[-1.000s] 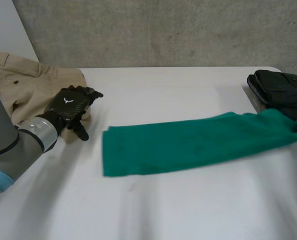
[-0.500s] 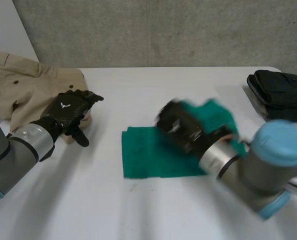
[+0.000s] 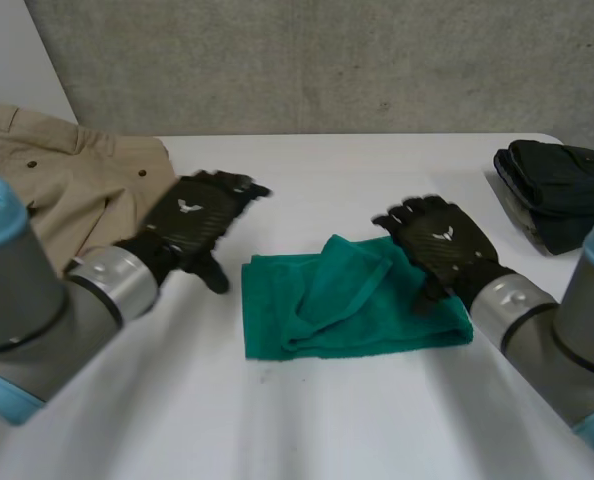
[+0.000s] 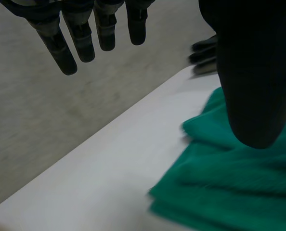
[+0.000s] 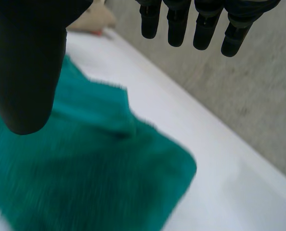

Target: Fold the laundry.

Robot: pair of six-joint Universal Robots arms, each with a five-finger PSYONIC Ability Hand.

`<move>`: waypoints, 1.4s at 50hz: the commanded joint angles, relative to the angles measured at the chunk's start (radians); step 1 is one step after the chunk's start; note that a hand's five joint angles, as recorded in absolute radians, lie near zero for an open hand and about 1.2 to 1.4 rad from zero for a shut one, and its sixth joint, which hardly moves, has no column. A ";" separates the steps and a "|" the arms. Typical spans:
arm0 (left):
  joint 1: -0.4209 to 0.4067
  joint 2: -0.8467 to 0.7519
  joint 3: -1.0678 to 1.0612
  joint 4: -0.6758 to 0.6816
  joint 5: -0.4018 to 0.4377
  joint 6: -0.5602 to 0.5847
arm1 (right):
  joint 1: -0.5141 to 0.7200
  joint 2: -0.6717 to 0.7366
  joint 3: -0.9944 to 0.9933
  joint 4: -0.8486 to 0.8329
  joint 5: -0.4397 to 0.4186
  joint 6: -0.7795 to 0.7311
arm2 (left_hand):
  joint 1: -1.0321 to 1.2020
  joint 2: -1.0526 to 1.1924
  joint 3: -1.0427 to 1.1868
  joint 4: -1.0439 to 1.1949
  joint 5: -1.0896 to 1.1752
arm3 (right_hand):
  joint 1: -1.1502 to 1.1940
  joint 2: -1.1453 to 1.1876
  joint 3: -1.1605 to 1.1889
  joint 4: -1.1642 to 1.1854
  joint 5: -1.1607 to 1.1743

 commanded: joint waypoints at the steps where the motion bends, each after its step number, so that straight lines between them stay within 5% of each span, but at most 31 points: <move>1: -0.197 -0.093 0.051 0.071 -0.013 -0.009 | -0.057 0.011 0.049 0.013 -0.016 -0.075 | -0.013 -0.031 -0.039 -0.028 -0.050 | -0.051 -0.037 -0.032 -0.037 -0.048; 5: -0.314 -0.226 0.157 0.112 -0.052 0.002 | -0.054 0.019 0.071 -0.010 0.004 -0.078 | -0.013 -0.031 -0.039 -0.028 -0.050 | 0.025 0.039 0.044 0.039 0.028; 12: -0.363 -0.432 0.342 0.076 -0.178 0.089 | -0.031 0.076 0.084 -0.053 0.054 -0.101 | -0.013 -0.031 -0.039 -0.028 -0.050 | 0.222 0.236 0.241 0.236 0.225; 15: -0.349 -0.509 0.405 0.046 -0.227 0.132 | -0.026 0.109 0.084 -0.075 0.068 -0.121 | -0.013 -0.031 -0.039 -0.028 -0.050 | 0.242 0.256 0.261 0.256 0.246; 24: -0.141 -0.488 0.441 0.023 -0.484 0.175 | -0.025 0.155 0.066 -0.118 0.108 -0.198 | -0.013 -0.031 -0.039 -0.028 -0.050 | 1.171 1.184 1.190 1.185 1.174; 36: -0.157 -0.320 0.245 0.022 -0.304 0.169 | -0.010 0.136 0.078 -0.118 0.120 -0.219 | -0.013 -0.031 -0.039 -0.028 -0.050 | 1.171 1.184 1.190 1.185 1.174; 44: -0.233 -0.270 0.226 0.054 -0.300 0.158 | -0.031 0.111 0.097 -0.099 0.149 -0.233 | -0.013 -0.031 -0.039 -0.028 -0.050 | 1.171 1.184 1.190 1.185 1.174; 54: -0.199 -0.164 0.151 0.051 -0.301 0.140 | -0.045 0.054 0.018 -0.039 0.329 -0.527 | -0.013 -0.031 -0.039 -0.028 -0.050 | 1.171 1.184 1.190 1.185 1.174; 59: -0.122 -0.092 0.096 0.074 -0.281 0.086 | 0.137 0.047 -0.021 -0.163 0.258 -0.554 | -0.013 -0.031 -0.039 -0.028 -0.050 | 1.171 1.184 1.190 1.185 1.174; 66: -0.044 -0.052 0.041 0.091 -0.248 0.022 | 0.400 0.160 -0.011 -0.364 0.019 -0.554 | -0.013 -0.031 -0.039 -0.028 -0.050 | 1.171 1.184 1.190 1.185 1.174; 70: -0.017 -0.046 0.021 0.091 -0.238 0.008 | 0.472 0.267 -0.046 -0.379 0.010 -0.557 | -0.013 -0.031 -0.039 -0.028 -0.050 | 1.171 1.184 1.190 1.185 1.174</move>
